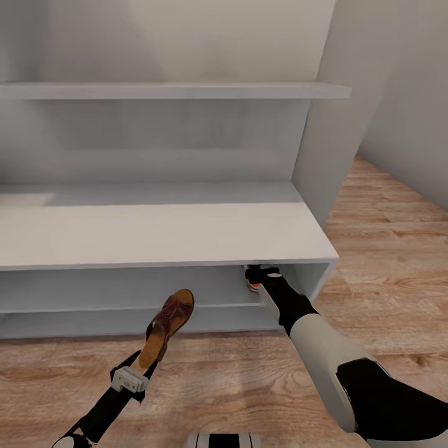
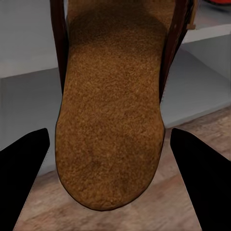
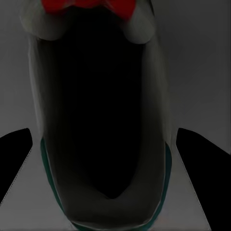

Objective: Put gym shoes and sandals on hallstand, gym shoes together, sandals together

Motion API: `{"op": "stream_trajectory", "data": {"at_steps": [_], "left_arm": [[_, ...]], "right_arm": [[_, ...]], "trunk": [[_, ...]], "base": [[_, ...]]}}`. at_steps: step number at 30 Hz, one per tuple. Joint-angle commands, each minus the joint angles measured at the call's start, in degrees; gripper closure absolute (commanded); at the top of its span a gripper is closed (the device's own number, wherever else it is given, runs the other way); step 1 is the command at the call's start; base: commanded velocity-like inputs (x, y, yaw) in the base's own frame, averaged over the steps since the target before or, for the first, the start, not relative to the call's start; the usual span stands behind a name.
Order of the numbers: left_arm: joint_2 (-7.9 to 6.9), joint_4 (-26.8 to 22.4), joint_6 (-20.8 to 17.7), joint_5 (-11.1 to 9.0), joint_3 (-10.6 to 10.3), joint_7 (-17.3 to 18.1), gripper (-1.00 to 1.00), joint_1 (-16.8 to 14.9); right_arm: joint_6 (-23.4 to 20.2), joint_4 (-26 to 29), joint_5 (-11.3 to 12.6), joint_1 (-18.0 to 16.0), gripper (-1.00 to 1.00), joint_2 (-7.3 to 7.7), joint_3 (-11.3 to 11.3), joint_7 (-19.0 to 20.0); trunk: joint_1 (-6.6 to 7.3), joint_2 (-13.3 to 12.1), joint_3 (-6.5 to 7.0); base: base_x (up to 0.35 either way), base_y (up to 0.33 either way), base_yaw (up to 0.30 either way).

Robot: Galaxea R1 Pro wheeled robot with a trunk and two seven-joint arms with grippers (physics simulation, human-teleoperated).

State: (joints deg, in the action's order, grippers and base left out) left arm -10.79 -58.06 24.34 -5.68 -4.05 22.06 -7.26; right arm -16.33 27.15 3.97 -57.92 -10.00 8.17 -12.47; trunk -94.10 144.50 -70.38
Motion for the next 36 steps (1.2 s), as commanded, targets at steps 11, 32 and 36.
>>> {"op": "stream_trajectory", "data": {"at_steps": [11,32,36], "left_arm": [[-0.02,0.0,0.0,0.0,0.0,0.0,1.00,0.0],[-0.01,0.0,0.0,0.0,0.0,0.0,1.00,0.0],[-0.02,0.0,0.0,0.0,0.0,0.0,1.00,0.0]], "right_arm": [[0.0,0.0,0.0,0.0,1.00,0.00,0.0,0.0],[0.0,0.0,0.0,0.0,-1.00,0.00,0.0,0.0],[0.0,0.0,0.0,0.0,-1.00,0.00,0.0,0.0]], "trunk": [[0.00,0.0,0.00],[0.00,0.0,0.00],[0.00,0.0,0.00]], "base": [[0.066,0.000,0.000],[0.005,0.000,0.000],[0.000,0.000,0.000]]}}
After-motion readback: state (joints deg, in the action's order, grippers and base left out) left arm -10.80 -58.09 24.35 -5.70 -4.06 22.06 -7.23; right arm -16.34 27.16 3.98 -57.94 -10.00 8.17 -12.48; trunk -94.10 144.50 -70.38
